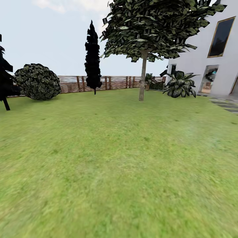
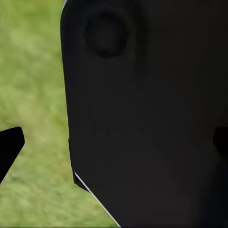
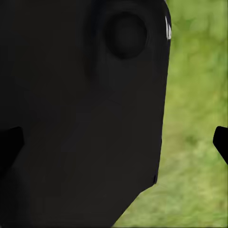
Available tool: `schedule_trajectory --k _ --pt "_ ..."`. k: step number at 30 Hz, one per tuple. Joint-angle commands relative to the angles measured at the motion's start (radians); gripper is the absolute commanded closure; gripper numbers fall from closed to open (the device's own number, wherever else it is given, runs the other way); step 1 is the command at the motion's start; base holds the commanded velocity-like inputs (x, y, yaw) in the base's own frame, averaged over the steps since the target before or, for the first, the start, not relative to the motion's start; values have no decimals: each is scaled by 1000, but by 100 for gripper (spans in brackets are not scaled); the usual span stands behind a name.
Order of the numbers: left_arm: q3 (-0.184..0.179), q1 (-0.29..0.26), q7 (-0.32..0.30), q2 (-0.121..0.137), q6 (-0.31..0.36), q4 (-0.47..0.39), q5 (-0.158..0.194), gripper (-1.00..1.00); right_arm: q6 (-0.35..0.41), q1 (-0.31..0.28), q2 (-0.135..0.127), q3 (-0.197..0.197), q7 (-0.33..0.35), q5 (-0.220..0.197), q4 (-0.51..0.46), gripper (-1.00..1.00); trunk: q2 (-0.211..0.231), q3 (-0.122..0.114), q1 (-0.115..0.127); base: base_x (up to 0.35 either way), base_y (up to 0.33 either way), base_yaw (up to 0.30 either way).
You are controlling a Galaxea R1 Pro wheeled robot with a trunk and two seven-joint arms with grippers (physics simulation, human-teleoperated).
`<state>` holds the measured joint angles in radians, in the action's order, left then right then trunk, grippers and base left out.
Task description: Take the three Easter eggs out of the wicker basket on the lawn in the garden, then place them on the lawn next to a single tree (choose any tree) so that all three eggs are next to the same tree and none are left in the basket.
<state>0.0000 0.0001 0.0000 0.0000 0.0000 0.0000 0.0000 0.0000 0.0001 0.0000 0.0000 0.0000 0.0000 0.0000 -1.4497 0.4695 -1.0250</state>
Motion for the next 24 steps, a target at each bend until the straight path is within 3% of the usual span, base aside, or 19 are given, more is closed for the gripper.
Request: schedule_trajectory --k 1,9,12,24 --pt "1 6 0 6 -6 -6 1 -100 -6 -6 -6 6 -4 6 -6 -100 0 0 0 0 0 0" --pt "2 9 0 20 -14 -31 3 -100 -23 -52 -23 6 -3 10 -44 -100 0 0 0 0 0 0" --pt "2 9 -1 15 -14 -48 4 -100 -24 -68 -28 6 -3 9 -62 -100 0 0 0 0 0 0" --pt "2 9 -4 15 -11 -54 3 -100 -25 -69 -29 6 -4 10 -66 -100 0 0 0 0 0 0"
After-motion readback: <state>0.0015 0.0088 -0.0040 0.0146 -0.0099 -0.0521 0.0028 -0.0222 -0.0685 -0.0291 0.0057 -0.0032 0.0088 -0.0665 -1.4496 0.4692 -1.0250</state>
